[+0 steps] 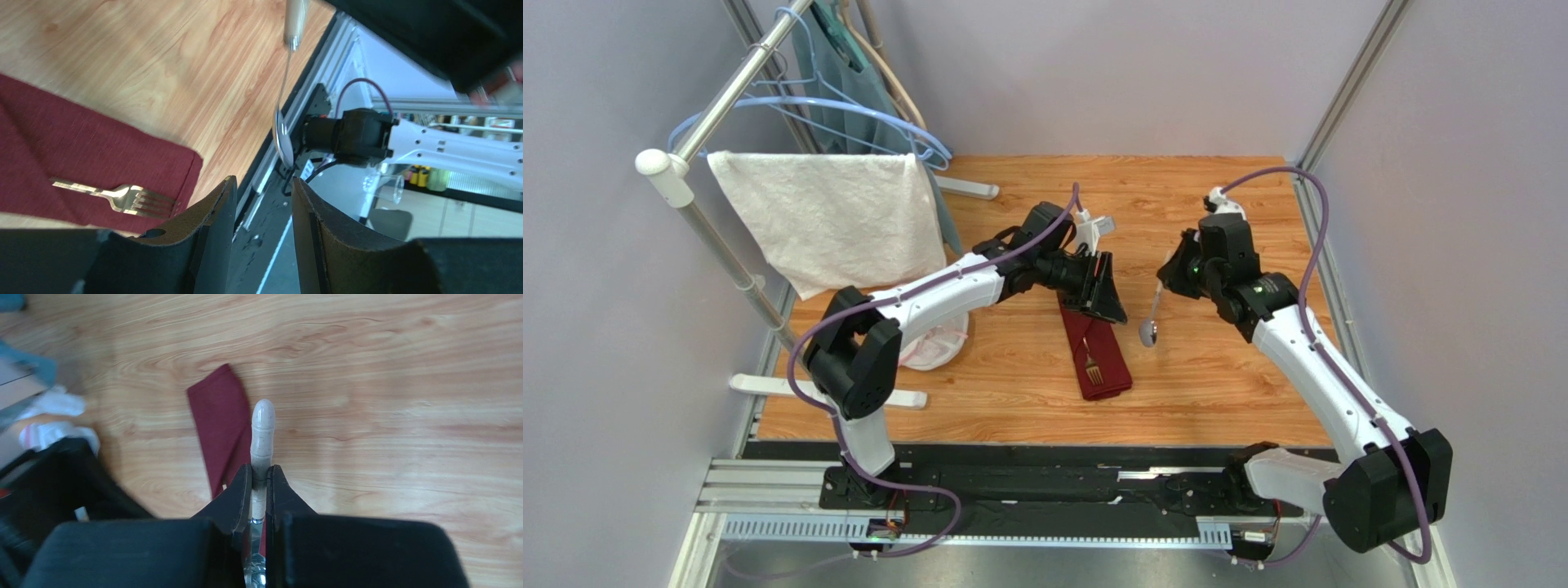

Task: Fold the napkin into a case and place the utensils inside
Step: Pass from the right arm to the left

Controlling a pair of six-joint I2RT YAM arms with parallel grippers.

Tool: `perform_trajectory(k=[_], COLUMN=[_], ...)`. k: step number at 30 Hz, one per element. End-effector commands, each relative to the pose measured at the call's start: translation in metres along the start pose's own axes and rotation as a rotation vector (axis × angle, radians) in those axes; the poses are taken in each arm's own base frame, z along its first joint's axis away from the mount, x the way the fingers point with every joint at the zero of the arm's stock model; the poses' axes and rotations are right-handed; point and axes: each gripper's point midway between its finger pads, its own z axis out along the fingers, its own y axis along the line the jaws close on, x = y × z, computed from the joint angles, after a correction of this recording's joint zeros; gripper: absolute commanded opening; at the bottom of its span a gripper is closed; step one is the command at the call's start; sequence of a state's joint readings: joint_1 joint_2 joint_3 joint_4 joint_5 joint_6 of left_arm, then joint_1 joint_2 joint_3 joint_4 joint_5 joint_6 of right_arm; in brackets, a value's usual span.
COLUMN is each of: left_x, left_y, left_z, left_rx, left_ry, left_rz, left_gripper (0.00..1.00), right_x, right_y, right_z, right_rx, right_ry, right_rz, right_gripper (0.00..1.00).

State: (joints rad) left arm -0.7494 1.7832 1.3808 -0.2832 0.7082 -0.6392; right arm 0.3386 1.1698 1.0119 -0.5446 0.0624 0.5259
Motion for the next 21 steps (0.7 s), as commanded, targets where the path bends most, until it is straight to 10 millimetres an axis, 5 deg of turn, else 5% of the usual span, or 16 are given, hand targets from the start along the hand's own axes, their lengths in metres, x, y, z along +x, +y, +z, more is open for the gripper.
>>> perform_trajectory(k=[1,8,16,20,21], left_x=[-0.022,-0.025,-0.027,-0.031,-0.032], left_y=[-0.032,-0.029,-0.018,-0.020,-0.021], left_z=[0.005,0.015,0.021,0.011,0.006], left_rx=[0.143,0.172,0.172,0.206,0.226], left_ry=[-0.047,-0.047,-0.045,-0.079,-0.087], left_rz=[0.021,-0.027,-0.047,-0.017,-0.013], left_gripper=[0.47,0.42,0.06,0.00,0.00], right_x=[-0.003,0.013,0.021,0.016,0.021], right_y=[0.040,0.059,0.080,0.058,0.044], right_z=[-0.017,-0.017,-0.038,-0.054,-0.054], right_rx=[-0.103,-0.117,-0.174,-0.122,-0.118], right_ry=[0.007,0.050,0.070,0.080,0.106], right_rz=[-0.061,-0.106,-0.073,-0.081,-0.075], right_gripper=[0.00,0.00,0.00,0.53,0.56])
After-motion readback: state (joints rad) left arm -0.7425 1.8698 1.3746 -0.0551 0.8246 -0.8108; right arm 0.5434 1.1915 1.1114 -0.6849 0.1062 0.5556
